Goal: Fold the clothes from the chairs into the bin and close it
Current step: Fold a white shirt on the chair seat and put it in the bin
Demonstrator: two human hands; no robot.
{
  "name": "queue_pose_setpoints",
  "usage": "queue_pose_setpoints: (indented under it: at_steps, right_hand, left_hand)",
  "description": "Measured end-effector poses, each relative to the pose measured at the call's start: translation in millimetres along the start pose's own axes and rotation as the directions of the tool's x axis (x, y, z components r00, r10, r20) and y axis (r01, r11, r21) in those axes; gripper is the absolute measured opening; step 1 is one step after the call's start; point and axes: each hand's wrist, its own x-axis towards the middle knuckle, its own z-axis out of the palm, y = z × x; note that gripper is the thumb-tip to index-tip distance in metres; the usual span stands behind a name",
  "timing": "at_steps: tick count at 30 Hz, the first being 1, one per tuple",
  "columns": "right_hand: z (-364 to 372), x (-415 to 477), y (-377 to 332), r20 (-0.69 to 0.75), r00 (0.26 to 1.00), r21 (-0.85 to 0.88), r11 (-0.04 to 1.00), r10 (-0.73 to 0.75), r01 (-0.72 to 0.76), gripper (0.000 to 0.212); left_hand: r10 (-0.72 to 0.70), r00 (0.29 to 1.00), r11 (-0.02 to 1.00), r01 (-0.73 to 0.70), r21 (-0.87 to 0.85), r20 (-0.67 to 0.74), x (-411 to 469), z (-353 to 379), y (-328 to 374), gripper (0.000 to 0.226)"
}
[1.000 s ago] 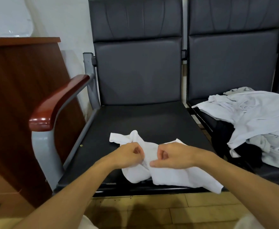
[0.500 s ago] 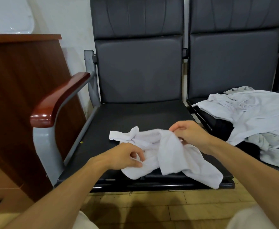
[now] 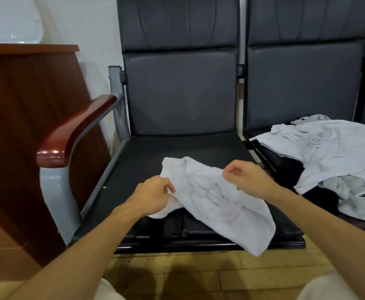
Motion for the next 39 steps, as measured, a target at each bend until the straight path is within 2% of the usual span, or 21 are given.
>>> queue_pose_setpoints:
  at_steps: [1,3,5,8,9,11,12,14,16,17,19,22,24,26,30,32,35,37,39]
  right_hand:
    - [3.0,-4.3,-6.1,0.151,0.988,-0.029,0.999,-0.024,0.029,0.012]
    - [10.7,-11.5,-14.0,0.431,0.902,-0.136,0.988,-0.007,0.073,0.029]
    - [19.2,-14.8,-17.7,0.553,0.833,-0.241,0.955,-0.013,0.174,0.035]
    - [26.9,-8.9,-12.7,0.478,0.87,-0.287,0.914,-0.123,0.287,0.02]
    - [26.3,-7.4,-11.6,0.428,0.893,-0.24,0.934,-0.142,0.264,0.012]
    - [22.9,-5.2,-8.6,0.32,0.94,-0.107,0.981,-0.121,0.162,0.025]
    - [20.3,-3.5,-6.3,0.25,0.964,-0.05,0.993,-0.093,0.109,0.031]
    - [13.9,0.5,-3.3,0.065,0.998,0.057,0.998,-0.017,0.013,0.029]
    - [7.4,6.3,-0.2,-0.089,0.985,0.273,0.955,0.145,-0.116,0.016]
    - [3.8,7.6,-0.9,-0.118,0.964,0.4,0.9,0.24,-0.175,0.013]
    - [-3.6,8.1,-2.3,-0.13,0.916,0.573,0.783,0.379,-0.242,0.017]
    - [-8.7,5.1,-3.2,-0.085,0.867,0.75,0.605,0.49,-0.268,0.021]
    - [-9.3,0.7,-8.9,0.019,0.87,0.847,0.454,0.492,-0.276,0.021]
    - [-8.5,-3.1,-14.4,0.093,0.879,0.884,0.367,0.467,-0.289,0.026]
    - [-7.5,-3.7,-17.7,0.156,0.894,0.882,0.348,0.42,-0.317,0.033]
    - [-8.8,-3.9,-19.3,0.194,0.909,0.869,0.365,0.37,-0.334,0.034]
    - [-16.0,-5.5,-22.2,0.224,0.937,0.874,0.37,0.269,-0.315,0.026]
    - [-21.7,-6.1,-21.1,0.244,0.952,0.895,0.336,0.182,-0.294,0.039]
    - [-25.4,-7.3,-18.4,0.251,0.959,0.893,0.352,0.133,-0.282,0.047]
  left_hand:
    - [0.034,0.999,0.997,-0.033,-0.067,0.014,-0.5,1.9,5.5,0.031]
    - [0.103,0.991,0.988,-0.092,-0.122,0.084,-1.3,7.1,14.5,0.022]
    - [0.148,0.977,0.988,-0.137,-0.075,0.155,0.3,13.0,17.6,0.025]
    - [0.158,0.977,0.987,-0.151,-0.059,0.146,2.2,14.8,15.9,0.025]
    - [0.161,0.979,0.985,-0.152,-0.08,0.122,2.5,14.2,14.6,0.02]
    - [0.16,0.983,0.981,-0.149,-0.122,0.088,2.6,11.8,12.1,0.015]
    - [0.154,0.985,0.981,-0.144,-0.127,0.081,2.3,9.9,11.5,0.014]
    - [0.135,0.988,0.984,-0.125,-0.126,0.07,2.5,6.1,9.1,0.012]
    - [0.092,0.992,0.988,-0.082,-0.129,0.081,2.3,2.3,5.7,0.011]
    - [0.067,0.993,0.989,-0.054,-0.137,0.097,2.2,0.7,3.9,0.012]
    - [0.04,0.99,0.988,-0.019,-0.155,0.137,0.6,-0.8,1.9,0.021]
    - [0.044,0.976,0.979,0.0,-0.203,0.215,-3.6,-3.0,6.9,0.03]
    - [0.042,0.965,0.971,0.022,-0.239,0.261,-6.7,-5.0,13.8,0.023]
    - [0.017,0.969,0.976,0.038,-0.216,0.246,-7.5,-3.5,21.2,0.024]
    - [-0.035,0.998,0.988,0.025,-0.15,-0.061,3.8,4.6,35.6,0.016]
    - [-0.022,0.989,0.973,-0.012,-0.231,-0.147,13.9,10.4,42.0,0.031]
    - [0.063,0.984,0.973,-0.098,-0.209,-0.167,31.6,22.6,45.1,0.049]
    - [0.147,0.981,0.983,-0.16,-0.093,-0.127,41.2,29.5,45.8,0.034]
    - [0.159,0.981,0.987,-0.161,-0.01,-0.111,46.3,32.4,47.4,0.019]
